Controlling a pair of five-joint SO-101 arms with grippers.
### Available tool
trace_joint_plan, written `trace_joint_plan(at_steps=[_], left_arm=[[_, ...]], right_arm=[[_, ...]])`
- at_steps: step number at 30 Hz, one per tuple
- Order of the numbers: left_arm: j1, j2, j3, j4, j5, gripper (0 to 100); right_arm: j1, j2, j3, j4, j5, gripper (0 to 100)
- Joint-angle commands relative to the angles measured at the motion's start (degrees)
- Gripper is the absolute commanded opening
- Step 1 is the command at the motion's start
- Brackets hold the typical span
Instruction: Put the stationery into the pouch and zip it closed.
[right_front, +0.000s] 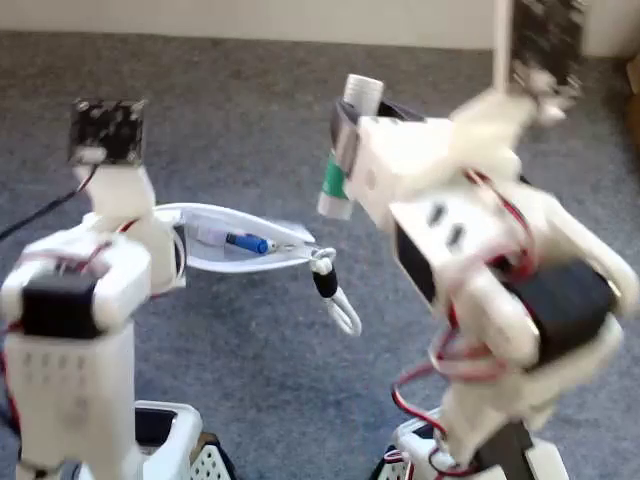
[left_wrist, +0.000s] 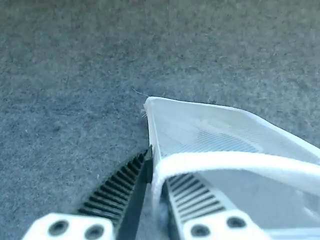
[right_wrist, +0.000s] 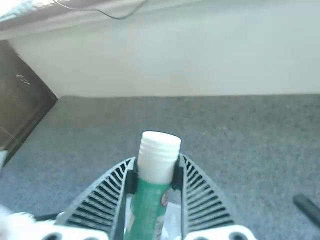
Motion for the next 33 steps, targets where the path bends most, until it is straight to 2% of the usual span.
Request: trace_joint_plan(at_steps=[1, 8, 15, 20, 28, 33], left_arm=[[0.84, 5.14, -3.56, -0.09, -0.26, 0], [0.75, 5.41, -3.21, -0.09, 1.85, 0], [-1.45, 5.49, -3.03, -0.09, 1.93, 0], [-1.45, 5.49, -3.03, -0.09, 1.93, 0], [-1.45, 5.49, -2.15, -0.35, 1.93, 0], [-1.45, 5.49, -2.15, -0.53, 1.93, 0]], right_arm=[[-2.33, -5.32, -1.89, 1.89, 2.2, 0.5], [-7.43, -13.67, 8.4, 1.89, 2.9, 0.5], [-13.05, -27.12, 27.65, -1.98, 2.99, 0.5], [-13.32, -35.56, 47.08, -18.51, 2.99, 0.5], [-13.32, -50.07, 80.04, -54.11, 3.34, 0.5], [-13.41, -54.46, 95.34, -76.18, 8.7, 0.5]])
